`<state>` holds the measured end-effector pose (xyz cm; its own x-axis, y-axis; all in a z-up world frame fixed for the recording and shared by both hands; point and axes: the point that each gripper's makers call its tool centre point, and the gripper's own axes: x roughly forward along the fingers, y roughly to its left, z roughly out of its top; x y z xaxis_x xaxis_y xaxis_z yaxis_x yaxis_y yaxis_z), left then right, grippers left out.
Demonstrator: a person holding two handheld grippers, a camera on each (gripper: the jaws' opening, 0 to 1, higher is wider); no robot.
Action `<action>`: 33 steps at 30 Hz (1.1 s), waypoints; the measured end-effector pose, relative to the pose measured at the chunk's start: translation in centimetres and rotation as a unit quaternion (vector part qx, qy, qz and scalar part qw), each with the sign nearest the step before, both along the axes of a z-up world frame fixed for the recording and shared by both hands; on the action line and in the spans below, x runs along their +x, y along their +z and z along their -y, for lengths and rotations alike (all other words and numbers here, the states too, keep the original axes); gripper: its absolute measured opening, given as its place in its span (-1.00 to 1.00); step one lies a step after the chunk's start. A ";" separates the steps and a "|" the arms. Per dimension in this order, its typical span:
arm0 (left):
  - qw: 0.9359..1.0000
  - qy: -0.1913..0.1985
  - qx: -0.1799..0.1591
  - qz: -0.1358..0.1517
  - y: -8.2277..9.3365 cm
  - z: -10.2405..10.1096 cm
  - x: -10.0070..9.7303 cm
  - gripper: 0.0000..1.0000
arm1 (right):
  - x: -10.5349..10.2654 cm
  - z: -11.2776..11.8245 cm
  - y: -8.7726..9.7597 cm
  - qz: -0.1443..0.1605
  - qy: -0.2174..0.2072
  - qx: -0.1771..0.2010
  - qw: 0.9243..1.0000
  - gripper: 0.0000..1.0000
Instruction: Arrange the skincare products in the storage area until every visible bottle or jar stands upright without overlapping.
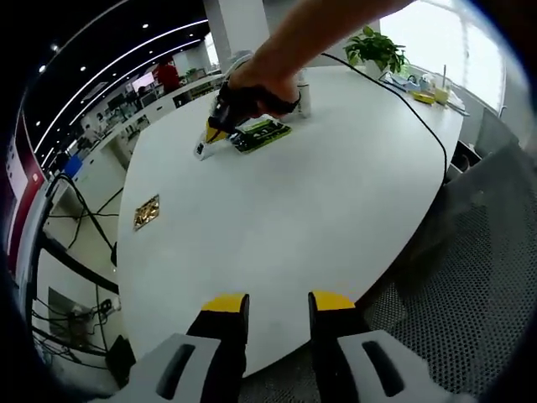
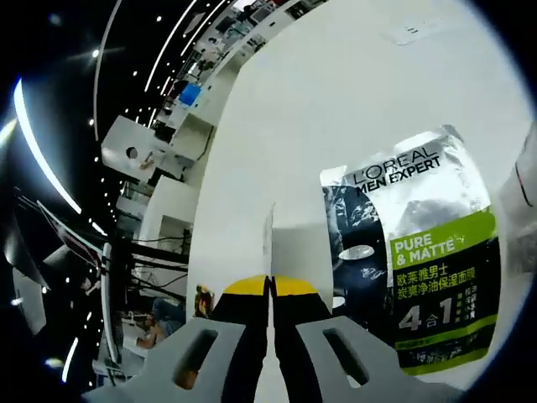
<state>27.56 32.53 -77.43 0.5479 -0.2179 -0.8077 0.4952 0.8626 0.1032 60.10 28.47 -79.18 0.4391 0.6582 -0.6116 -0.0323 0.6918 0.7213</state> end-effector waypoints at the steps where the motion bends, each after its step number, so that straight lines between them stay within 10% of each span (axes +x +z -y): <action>1: 1.000 0.001 -0.001 0.000 0.0 0.0 0.0 -0.41 | 0.1 0.1 0.0 0.001 -0.007 0.000 1.000 -1.00; 33: 1.000 -0.008 0.010 0.003 -0.1 -0.1 0.0 -0.41 | 1.4 2.4 0.7 0.038 -0.042 -0.031 0.998 -0.86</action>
<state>27.59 32.66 -77.54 0.5485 -0.2113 -0.8090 0.5091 0.8520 0.1226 61.52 26.06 -78.53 0.5381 0.5789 -0.6126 -0.0253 0.7376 0.6748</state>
